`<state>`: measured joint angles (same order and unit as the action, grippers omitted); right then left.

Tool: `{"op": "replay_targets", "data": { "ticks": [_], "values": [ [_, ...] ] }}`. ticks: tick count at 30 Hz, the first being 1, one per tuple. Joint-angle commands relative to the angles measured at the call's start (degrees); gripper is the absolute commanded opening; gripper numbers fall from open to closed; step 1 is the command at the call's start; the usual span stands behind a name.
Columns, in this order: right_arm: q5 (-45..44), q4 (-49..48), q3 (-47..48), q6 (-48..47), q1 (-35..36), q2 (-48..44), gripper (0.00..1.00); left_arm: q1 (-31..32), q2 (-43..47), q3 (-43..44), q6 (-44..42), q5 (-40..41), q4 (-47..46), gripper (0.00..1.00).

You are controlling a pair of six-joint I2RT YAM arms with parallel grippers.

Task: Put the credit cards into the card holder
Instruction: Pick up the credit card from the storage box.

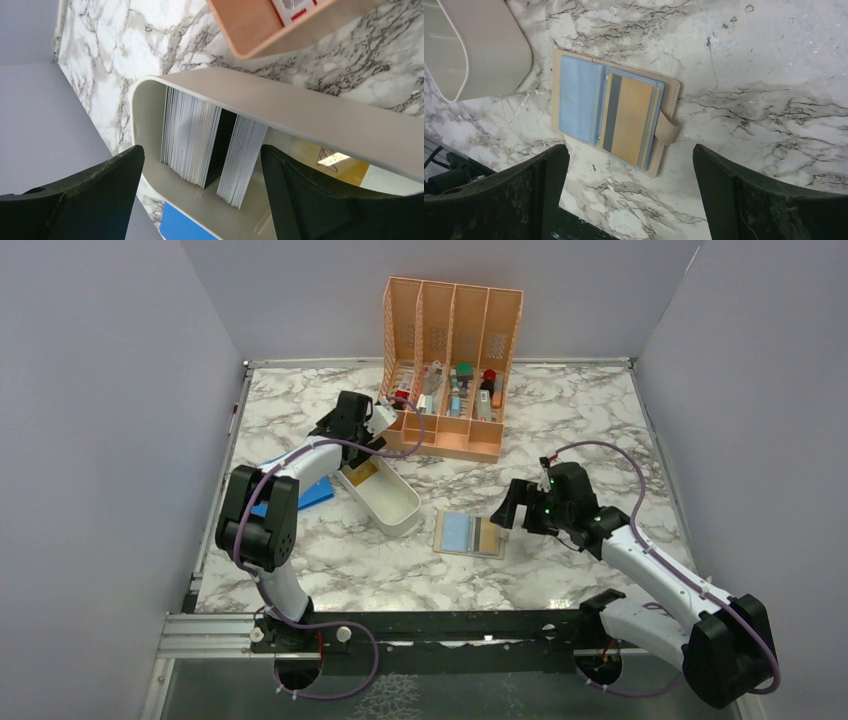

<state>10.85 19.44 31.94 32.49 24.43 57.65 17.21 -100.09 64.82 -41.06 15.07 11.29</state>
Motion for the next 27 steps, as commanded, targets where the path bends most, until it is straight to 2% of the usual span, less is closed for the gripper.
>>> {"op": "replay_targets", "data": {
  "ticks": [1,10,15,27],
  "values": [
    [0.46,-0.53,1.9,-0.62,0.27,0.79,0.99,-0.24,-1.97,1.96,-0.52,0.86,-2.61,0.88],
    [0.67,0.35,2.74,-0.74,0.27,1.14,0.99,-1.28,-2.45,2.64,-1.55,3.93,-3.99,0.85],
    [0.22,0.84,2.91,-0.86,0.27,1.01,0.99,-2.6,-2.39,2.79,-2.09,3.02,-4.06,0.83],
    [0.6,0.53,2.66,-0.51,0.27,1.36,0.99,-2.71,-2.29,3.28,-1.91,1.26,-2.74,0.71]
  ]
}}
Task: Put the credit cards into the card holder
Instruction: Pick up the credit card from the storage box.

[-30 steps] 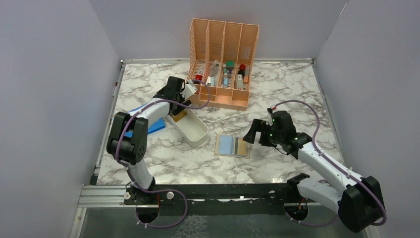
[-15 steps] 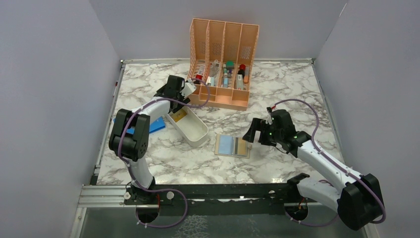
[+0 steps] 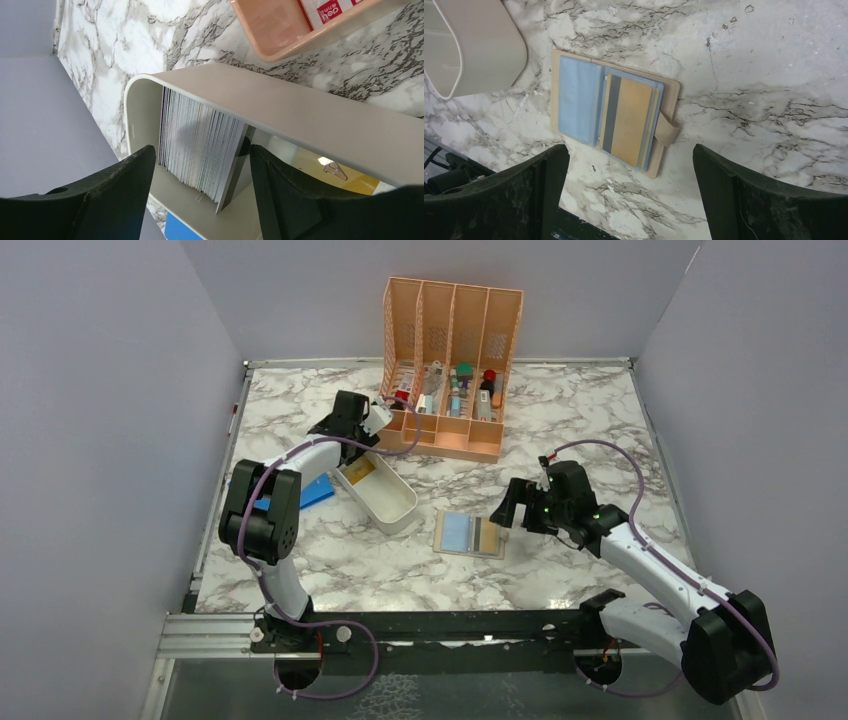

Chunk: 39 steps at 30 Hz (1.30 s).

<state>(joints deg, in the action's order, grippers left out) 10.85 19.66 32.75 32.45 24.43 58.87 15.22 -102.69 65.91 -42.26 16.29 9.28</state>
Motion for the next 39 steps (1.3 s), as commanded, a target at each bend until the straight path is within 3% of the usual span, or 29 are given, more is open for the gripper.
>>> {"op": "replay_targets", "data": {
  "ticks": [1,12,17,39],
  "values": [
    [0.72,0.22,1.73,-0.38,0.27,0.17,0.99,-0.72,0.3,2.25,-0.72,0.01,-0.53,0.69],
    [1.28,0.39,1.78,-0.28,0.27,0.33,0.99,-0.7,0.62,2.29,-0.54,-0.37,0.27,0.57],
    [1.21,0.45,1.61,-0.29,0.27,0.09,0.99,-0.67,0.39,2.59,-0.29,-0.91,1.0,0.46],
    [1.54,1.06,2.31,-0.1,0.27,-0.42,0.99,-0.7,0.7,4.47,1.08,-2.47,4.11,0.31]
  ]
}}
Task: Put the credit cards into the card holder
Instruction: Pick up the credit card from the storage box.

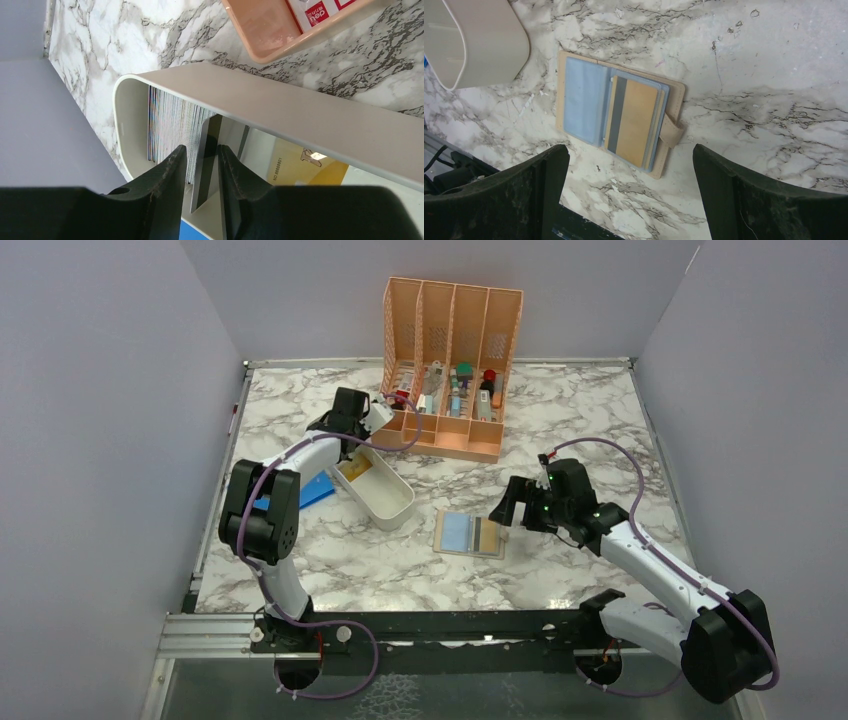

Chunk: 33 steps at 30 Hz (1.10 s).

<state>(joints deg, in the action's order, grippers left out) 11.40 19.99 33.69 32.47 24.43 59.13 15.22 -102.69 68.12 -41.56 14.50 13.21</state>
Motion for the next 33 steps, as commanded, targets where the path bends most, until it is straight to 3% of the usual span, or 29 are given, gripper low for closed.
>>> {"op": "replay_targets", "data": {
  "ticks": [1,12,24,33],
  "values": [
    [0.99,0.7,1.45,-0.12,0.27,-0.63,0.99,-0.65,0.74,2.4,0.56,-0.81,0.33,0.3],
    [1.56,0.21,0.66,0.14,0.27,-0.54,0.99,-0.7,2.78,5.89,4.32,-4.77,7.15,0.0],
    [3.48,1.81,1.5,-0.42,0.27,-0.76,1.0,-0.68,11.02,6.06,14.2,-11.73,9.36,0.0],
    [4.39,7.47,4.28,-0.95,0.27,-1.3,1.0,-0.69,20.72,4.84,30.05,-23.94,6.59,0.0]
  ]
}}
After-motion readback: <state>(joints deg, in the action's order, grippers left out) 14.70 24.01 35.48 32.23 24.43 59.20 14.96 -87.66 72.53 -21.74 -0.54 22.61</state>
